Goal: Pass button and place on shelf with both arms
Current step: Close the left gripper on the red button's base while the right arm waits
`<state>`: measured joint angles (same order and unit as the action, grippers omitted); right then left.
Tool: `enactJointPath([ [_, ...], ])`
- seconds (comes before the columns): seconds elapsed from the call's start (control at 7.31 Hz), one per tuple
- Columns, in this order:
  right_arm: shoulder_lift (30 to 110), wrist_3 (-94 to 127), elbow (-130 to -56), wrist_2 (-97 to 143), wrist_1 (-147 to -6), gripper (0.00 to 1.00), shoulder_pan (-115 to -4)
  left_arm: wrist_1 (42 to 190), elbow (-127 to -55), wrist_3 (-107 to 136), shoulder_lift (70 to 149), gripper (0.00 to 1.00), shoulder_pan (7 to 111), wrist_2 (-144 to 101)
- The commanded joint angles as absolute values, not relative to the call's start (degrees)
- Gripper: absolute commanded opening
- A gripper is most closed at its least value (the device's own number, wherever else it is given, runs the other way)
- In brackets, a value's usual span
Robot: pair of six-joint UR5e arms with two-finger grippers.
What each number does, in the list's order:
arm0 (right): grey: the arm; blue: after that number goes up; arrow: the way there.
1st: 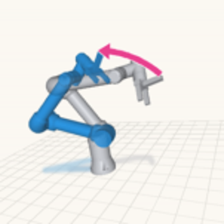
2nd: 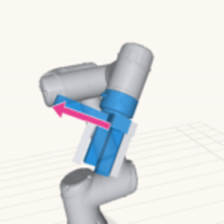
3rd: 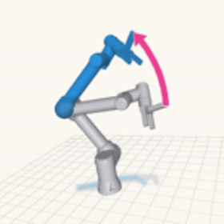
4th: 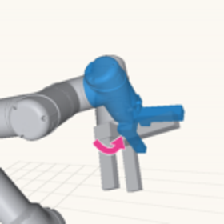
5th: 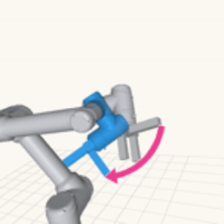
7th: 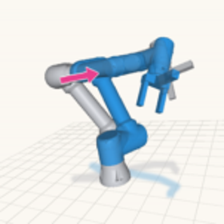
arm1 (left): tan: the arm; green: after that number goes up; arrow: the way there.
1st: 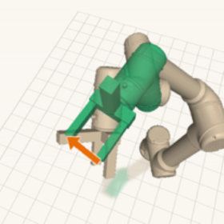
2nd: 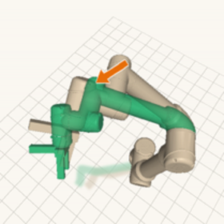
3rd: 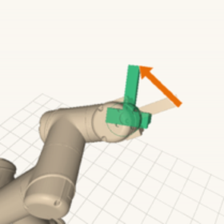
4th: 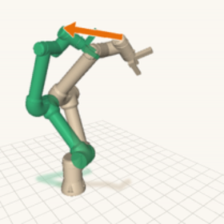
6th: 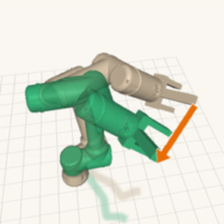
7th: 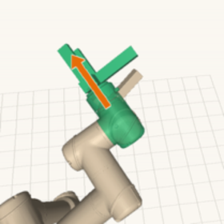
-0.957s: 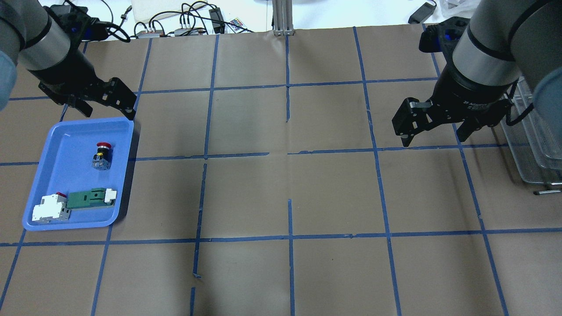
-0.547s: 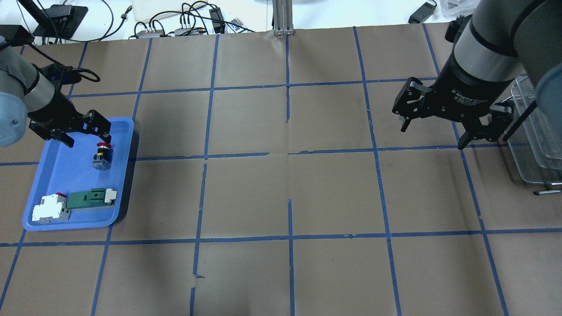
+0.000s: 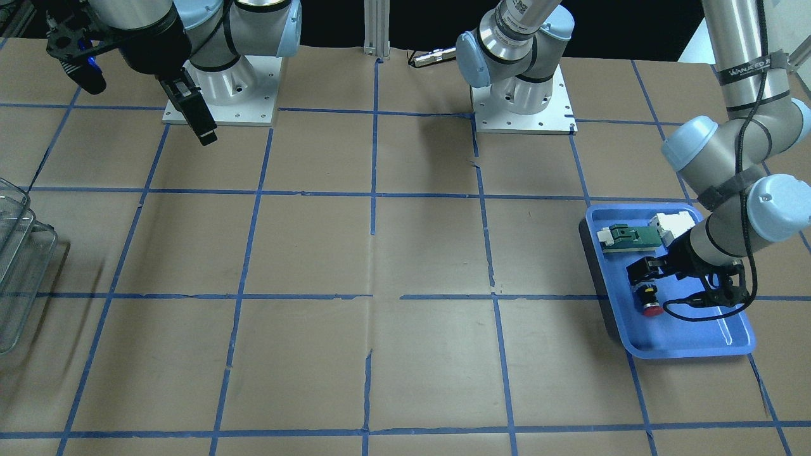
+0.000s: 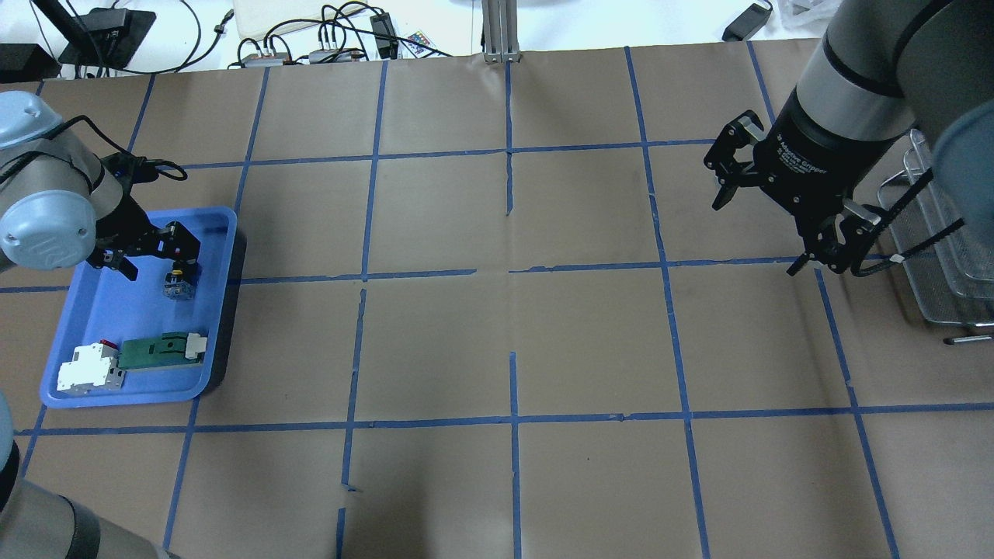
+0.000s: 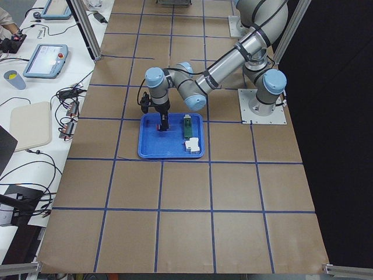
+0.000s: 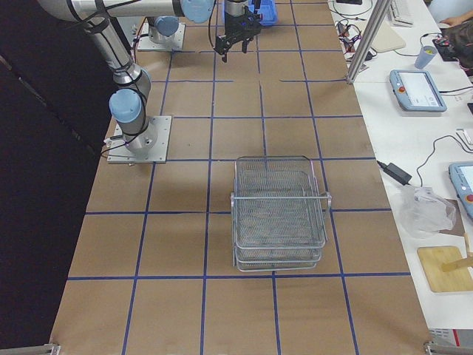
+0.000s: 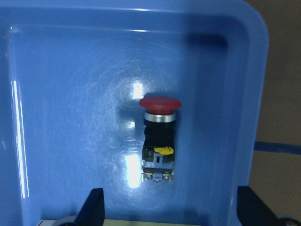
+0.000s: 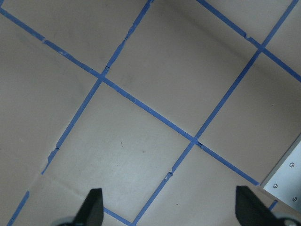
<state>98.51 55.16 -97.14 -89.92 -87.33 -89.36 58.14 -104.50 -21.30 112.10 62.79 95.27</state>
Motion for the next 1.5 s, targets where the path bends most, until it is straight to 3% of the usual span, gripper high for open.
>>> enactJointPath([
  [0.0, 98.6, 59.9, -96.7, -89.7, -87.9, 1.00, -89.5, 57.5, -104.9, -21.6, 114.3, 0.94, 62.7, 95.4],
  [0.14, 98.5, 65.2, -97.2, -89.6, -87.9, 1.00, -89.6, 57.5, -104.8, -23.0, 114.4, 0.79, 62.4, 95.4],
  [0.27, 98.5, 67.0, -97.1, -89.6, -87.9, 1.00, -89.8, 57.5, -104.7, -25.2, 114.5, 0.49, 62.0, 95.4],
  [0.41, 98.7, 67.1, -97.1, -89.6, -87.9, 1.00, -89.8, 57.4, -104.9, -26.5, 114.6, 0.32, 62.0, 95.4],
  [0.96, 98.4, 67.0, -97.5, -89.7, -87.8, 1.00, -89.7, 57.0, -103.2, -34.9, 114.1, 0.05, 62.0, 95.4],
  [1.37, 97.9, 66.2, -97.6, -89.7, -87.9, 1.00, -89.8, 63.1, -97.9, -59.6, 110.6, 0.04, 67.3, 90.5],
])
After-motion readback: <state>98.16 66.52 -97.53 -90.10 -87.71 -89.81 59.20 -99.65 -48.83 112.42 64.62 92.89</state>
